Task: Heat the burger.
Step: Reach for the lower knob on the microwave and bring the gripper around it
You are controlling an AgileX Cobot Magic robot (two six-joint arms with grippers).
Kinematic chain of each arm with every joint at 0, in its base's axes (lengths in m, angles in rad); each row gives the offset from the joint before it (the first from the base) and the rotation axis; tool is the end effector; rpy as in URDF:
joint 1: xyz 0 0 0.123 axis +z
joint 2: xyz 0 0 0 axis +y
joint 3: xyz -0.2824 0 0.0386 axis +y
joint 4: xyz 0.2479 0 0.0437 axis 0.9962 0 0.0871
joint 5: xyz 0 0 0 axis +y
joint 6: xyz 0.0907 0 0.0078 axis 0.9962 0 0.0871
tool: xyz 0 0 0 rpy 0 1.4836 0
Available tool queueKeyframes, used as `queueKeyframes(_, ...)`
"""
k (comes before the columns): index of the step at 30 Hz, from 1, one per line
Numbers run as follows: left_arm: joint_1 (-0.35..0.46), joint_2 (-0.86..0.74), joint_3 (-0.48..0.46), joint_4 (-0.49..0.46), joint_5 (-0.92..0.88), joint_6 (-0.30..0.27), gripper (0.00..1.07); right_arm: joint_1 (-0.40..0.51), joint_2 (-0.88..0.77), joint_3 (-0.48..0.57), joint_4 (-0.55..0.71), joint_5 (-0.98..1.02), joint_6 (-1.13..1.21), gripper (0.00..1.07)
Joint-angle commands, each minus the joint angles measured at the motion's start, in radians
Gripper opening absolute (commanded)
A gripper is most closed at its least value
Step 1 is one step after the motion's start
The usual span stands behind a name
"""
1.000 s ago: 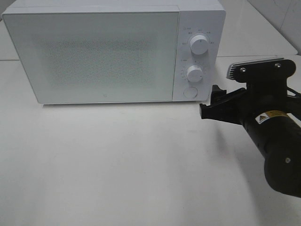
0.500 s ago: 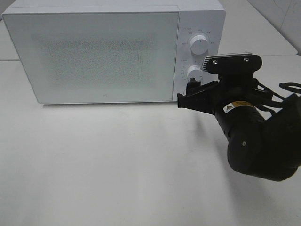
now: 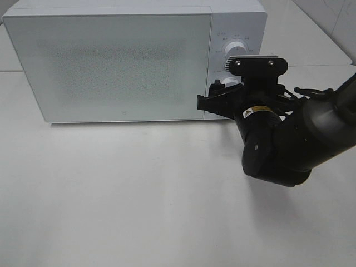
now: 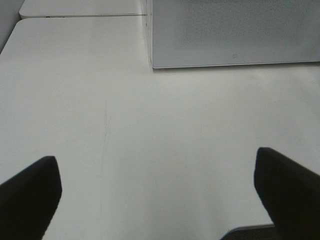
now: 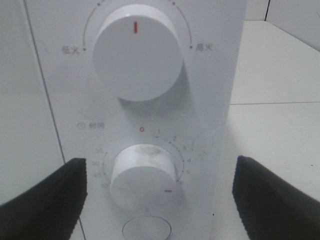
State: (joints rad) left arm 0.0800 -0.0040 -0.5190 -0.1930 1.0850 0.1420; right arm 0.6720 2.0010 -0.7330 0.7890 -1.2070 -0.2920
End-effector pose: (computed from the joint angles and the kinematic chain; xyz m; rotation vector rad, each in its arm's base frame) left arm -0.0083 -0.0162 0.2816 0.0773 2.0303 -0.0912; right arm 0.3007 0.1621 0.1327 0.0313 1.6497 -0.0562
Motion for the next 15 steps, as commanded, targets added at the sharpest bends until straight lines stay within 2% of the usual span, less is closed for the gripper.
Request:
queueKeyframes(1,-0.006,-0.018,0.002,0.001,-0.01,-0.005,1.0,-0.017,0.014,-0.026,-0.026,-0.133,0.008,0.76)
queueKeyframes(8,-0.006,-0.017,0.002,0.001,-0.01,-0.005,1.0,-0.031,0.081,-0.091,-0.046,-0.102,0.009,0.76)
queueKeyframes(15,-0.006,-0.016,0.002,0.002,-0.01,-0.005,1.0,-0.031,0.104,-0.097,-0.044,-0.101,0.01,0.76)
